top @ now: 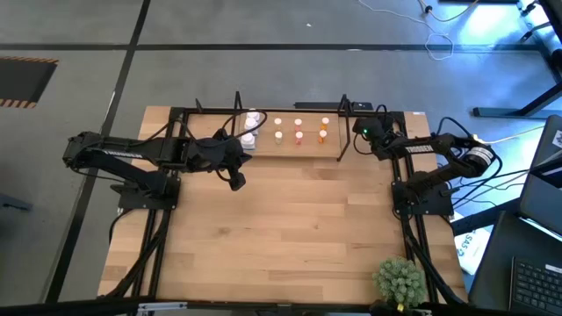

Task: Pick and place medicine bottles onto shelf by color
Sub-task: Put the orange pill bottle on the shelf aligned with the other orange pill bottles

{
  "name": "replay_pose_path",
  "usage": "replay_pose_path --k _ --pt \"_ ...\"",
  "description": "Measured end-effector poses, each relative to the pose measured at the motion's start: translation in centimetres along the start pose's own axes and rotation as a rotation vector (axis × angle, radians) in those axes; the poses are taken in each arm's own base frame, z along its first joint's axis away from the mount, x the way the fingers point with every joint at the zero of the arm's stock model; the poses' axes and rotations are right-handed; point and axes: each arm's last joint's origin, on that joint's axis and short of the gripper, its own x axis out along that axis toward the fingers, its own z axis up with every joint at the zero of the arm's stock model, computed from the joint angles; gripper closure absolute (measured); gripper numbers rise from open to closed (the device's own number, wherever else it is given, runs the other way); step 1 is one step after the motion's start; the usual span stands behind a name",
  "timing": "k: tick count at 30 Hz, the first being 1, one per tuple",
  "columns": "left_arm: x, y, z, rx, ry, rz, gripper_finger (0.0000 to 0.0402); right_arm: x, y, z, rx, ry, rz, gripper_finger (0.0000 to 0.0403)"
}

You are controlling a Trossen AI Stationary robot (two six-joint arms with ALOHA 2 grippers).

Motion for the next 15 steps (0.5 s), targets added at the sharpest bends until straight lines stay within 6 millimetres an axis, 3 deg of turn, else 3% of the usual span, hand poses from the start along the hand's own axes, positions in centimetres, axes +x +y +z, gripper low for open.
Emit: replay_pose_path --k 15 --pt "0.0 0.0 0.0 0.0 0.0 0.0 0.0401 0.1 -0.01 -0.25 -0.022 0.001 -0.012 0.0241"
